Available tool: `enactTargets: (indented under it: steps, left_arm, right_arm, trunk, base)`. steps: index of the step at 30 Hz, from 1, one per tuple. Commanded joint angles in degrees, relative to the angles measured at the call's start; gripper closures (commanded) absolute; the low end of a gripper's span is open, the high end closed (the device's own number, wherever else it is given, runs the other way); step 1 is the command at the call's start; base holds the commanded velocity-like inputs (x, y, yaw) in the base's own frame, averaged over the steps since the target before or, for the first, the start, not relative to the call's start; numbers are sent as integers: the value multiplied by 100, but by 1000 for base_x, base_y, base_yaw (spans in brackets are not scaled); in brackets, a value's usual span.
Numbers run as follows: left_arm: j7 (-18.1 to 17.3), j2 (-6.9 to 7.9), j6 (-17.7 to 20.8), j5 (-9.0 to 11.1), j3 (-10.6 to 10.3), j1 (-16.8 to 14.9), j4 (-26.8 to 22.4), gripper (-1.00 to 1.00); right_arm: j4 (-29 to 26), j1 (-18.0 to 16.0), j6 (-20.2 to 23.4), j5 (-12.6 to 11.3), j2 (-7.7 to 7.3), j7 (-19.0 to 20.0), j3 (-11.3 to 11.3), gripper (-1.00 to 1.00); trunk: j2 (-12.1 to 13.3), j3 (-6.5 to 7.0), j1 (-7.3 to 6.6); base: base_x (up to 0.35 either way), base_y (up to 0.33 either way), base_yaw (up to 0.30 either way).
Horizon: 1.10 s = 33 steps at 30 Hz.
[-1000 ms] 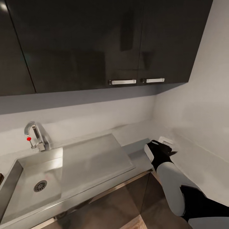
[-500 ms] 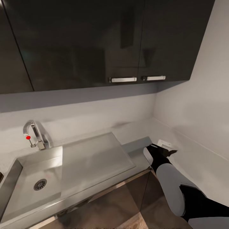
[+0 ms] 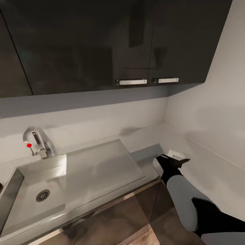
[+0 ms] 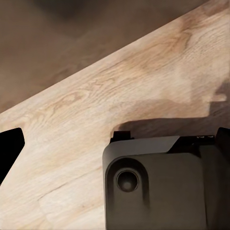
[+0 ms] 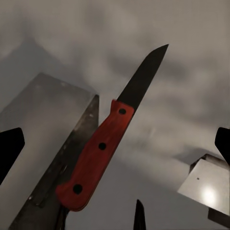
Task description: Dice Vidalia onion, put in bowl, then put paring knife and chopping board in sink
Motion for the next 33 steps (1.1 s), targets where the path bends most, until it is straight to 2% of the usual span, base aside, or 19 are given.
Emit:
enactTargets:
  steps: [1,14,23,33]
  left_arm:
    - [15,-4,-42,39,-50,-10,25,-100]
    - [15,3,-42,39,-48,-10,25,-100]
    - [15,1,-42,39,-49,-7,25,-100]
    - [15,5,-42,39,-48,-5,25,-100]
  right_arm:
    - [-4,-3,44,-15,2,-19,3,-100]
    - [93,-9,43,-27,6,-4,3,-100]
    - [97,-6,39,-436,1,5,9,-100]
    - [97,-4,37,-477,6,6,11,-100]
  trunk:
    - [-10,-20,2]
    - [-10,-140,2]
    - [-10,-222,2]
    - [-10,-313,2]
  base:
    - [0,0,0]
    - [0,0,0]
    - [0,0,0]
    - [0,0,0]
